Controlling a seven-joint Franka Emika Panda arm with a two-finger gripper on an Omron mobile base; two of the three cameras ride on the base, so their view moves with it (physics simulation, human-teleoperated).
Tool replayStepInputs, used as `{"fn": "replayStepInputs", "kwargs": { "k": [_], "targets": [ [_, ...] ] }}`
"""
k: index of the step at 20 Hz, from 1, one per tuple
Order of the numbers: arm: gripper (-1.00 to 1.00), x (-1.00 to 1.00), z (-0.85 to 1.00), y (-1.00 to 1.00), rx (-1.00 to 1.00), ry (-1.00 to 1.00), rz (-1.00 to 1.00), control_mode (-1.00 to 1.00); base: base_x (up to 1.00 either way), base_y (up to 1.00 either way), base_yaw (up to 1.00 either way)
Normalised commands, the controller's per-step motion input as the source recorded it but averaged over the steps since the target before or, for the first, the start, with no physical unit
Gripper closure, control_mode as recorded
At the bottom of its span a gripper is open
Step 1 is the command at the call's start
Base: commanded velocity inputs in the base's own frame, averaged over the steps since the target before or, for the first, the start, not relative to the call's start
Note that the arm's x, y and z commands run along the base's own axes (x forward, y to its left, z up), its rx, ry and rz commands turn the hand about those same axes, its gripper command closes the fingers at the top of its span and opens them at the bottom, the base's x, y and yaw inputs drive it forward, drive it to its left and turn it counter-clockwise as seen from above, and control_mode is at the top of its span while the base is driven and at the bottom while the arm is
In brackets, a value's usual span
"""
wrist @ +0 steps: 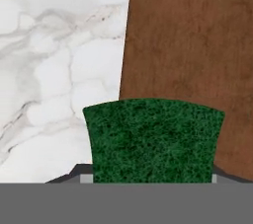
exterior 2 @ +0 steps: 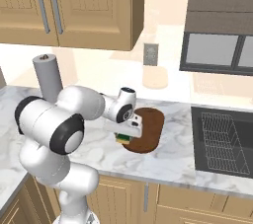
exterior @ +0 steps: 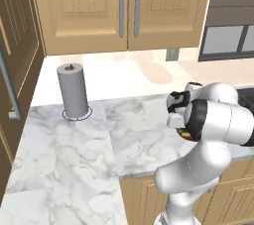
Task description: Pick up the sponge from the counter and clean the cutting board by briefly scrubbing or pressing down on the cutting board. Once finished, release the sponge.
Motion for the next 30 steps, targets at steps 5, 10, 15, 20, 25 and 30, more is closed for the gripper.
{"fn": "replayStepInputs", "kwargs": {
  "k": [5,10,15,20,25,30],
  "targets": [
    [1.00,0.46,0.00,-0.15,0.00,0.05,0.00,-1.00,0.00,0.00,0.00],
    [1.00,0.46,0.00,-0.62,0.00,0.01,0.00,-1.00,0.00,0.00,0.00],
    [1.00,0.32,0.00,-0.76,0.02,0.01,0.00,-1.00,0.00,0.00,0.00],
    [1.00,0.11,-0.04,-0.83,0.03,-0.03,0.01,-1.00,0.00,0.00,0.00],
    [1.00,0.00,-0.06,-0.79,0.00,-0.13,0.00,-1.00,0.00,0.00,0.00],
    [1.00,0.03,0.00,-0.38,0.00,-0.11,-0.01,-1.00,0.00,0.00,0.00]
  ]
}}
